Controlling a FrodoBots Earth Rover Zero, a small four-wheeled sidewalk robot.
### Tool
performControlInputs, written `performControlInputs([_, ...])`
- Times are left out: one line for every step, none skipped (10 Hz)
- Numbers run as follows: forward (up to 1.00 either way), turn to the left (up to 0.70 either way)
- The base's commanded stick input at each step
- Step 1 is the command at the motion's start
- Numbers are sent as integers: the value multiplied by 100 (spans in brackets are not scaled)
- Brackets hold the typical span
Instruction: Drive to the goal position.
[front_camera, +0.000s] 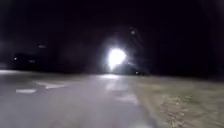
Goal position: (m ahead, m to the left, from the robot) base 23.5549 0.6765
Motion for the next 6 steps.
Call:
performControlInputs([40, 22])
performControlInputs([40, 30])
performControlInputs([40, 37])
performControlInputs([40, 38])
performControlInputs([41, 39])
performControlInputs([47, 45])
